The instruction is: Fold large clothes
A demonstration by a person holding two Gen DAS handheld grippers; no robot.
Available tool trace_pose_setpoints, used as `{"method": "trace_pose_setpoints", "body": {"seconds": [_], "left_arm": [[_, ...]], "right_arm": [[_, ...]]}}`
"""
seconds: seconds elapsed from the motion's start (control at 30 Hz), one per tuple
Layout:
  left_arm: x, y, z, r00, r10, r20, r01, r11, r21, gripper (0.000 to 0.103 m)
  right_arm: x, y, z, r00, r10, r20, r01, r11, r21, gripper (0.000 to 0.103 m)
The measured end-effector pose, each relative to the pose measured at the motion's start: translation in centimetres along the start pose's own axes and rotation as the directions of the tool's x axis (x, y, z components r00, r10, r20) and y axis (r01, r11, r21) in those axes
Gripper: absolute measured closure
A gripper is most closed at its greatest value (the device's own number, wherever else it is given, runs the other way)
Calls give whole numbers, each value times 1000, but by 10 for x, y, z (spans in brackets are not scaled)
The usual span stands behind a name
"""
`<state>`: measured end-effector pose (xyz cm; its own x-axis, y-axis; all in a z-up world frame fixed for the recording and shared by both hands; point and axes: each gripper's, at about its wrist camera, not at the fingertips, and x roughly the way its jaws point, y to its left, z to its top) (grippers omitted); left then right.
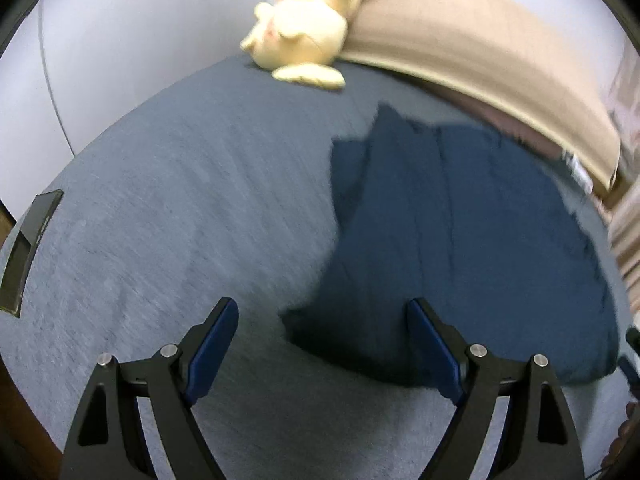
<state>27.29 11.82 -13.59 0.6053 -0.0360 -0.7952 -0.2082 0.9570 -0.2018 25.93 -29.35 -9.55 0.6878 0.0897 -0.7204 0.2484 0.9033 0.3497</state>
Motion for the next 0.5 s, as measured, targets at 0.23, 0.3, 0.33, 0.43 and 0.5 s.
{"method": "trace_pose_setpoints", "body": {"seconds": [0.23,0.3,0.33,0.43,0.5], "left_arm": [[7,30,4,993,-120,-16,116,984,-135,16],[12,28,1,986,-161,-35,154,976,-151,16],[15,23,0,983,-177,-46,168,974,-152,16],[26,12,1,978,-190,-84,177,974,-142,16],[34,7,-1,974,-195,-114,177,973,-150,16]], "right_arm": [[-2,-108,-12,999,31,-42,-15,941,337,0],[8,-119,-17,994,98,-58,-66,912,404,0],[12,-121,-17,991,120,-58,-84,904,419,0],[28,-119,-15,979,191,-75,-141,889,435,0],[37,-118,-10,980,179,-88,-124,892,435,0]]}}
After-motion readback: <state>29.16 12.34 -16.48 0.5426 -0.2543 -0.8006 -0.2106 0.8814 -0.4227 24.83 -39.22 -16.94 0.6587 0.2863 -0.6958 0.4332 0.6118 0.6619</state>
